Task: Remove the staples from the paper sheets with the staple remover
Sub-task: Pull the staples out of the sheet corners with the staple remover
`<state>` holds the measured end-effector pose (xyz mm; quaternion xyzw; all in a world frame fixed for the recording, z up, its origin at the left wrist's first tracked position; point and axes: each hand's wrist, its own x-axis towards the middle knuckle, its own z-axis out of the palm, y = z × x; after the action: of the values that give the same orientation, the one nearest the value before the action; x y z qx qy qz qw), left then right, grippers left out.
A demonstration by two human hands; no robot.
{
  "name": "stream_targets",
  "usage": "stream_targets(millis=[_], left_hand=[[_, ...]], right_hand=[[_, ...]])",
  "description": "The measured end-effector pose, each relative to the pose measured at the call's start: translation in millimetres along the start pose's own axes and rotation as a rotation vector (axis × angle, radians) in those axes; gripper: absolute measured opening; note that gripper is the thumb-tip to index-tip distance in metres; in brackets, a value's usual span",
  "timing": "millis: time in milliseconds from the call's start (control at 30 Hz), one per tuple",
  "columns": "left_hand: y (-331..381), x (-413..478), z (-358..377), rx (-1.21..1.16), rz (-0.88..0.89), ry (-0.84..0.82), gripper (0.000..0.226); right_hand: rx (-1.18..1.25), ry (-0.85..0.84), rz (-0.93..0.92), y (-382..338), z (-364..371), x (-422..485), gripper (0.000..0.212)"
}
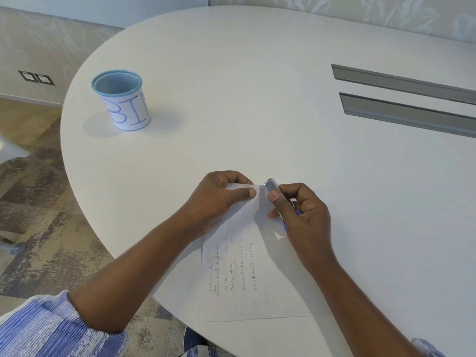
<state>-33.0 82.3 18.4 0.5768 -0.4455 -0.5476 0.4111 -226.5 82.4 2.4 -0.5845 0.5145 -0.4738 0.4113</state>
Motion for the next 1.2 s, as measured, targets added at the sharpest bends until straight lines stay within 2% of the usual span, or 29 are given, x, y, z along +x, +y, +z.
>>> stream_targets(millis=[267, 400, 667, 767, 900, 967, 1200], left_hand=[[-1.3, 1.5, -0.5, 0.003, 0.006, 0.011, 0.01], [-3.7, 2.6, -1.0, -0.002, 0.018, 0.016, 0.007], [-5.6, 2.7, 2.1, 0.006, 0.039, 0.045, 0.011], [-4.9, 1.6, 2.1, -0.009, 0.03, 0.039, 0.014], [-4.5, 1.0, 2.7, 0.015, 0.038, 0.047, 0.016], [-4.5, 1.3, 2.6, 0.023, 0.036, 0.05, 0.016], [-4.3, 2.9, 1.7, 0.069, 0.049, 0.041, 0.012]], right_hand=[[-0.287, 0.036, -0.224, 7.1, 5.0, -7.2, 0.014], [-0.319, 0.042, -0.296, 8.4, 5.4, -7.4, 0.026], [-0.353, 0.042, -0.359, 9.9, 5.4, -7.2, 0.031], [-0.329, 0.044, -0.331, 8.5, 5.7, -7.9, 0.028], [-0.271, 0.024, -0.266, 8.4, 5.5, -7.4, 0.009], [-0.268, 0.013, -0.25, 8.4, 5.0, -6.8, 0.006], [-0.447, 0.06, -0.387, 7.6, 7.4, -8.8, 0.007]])
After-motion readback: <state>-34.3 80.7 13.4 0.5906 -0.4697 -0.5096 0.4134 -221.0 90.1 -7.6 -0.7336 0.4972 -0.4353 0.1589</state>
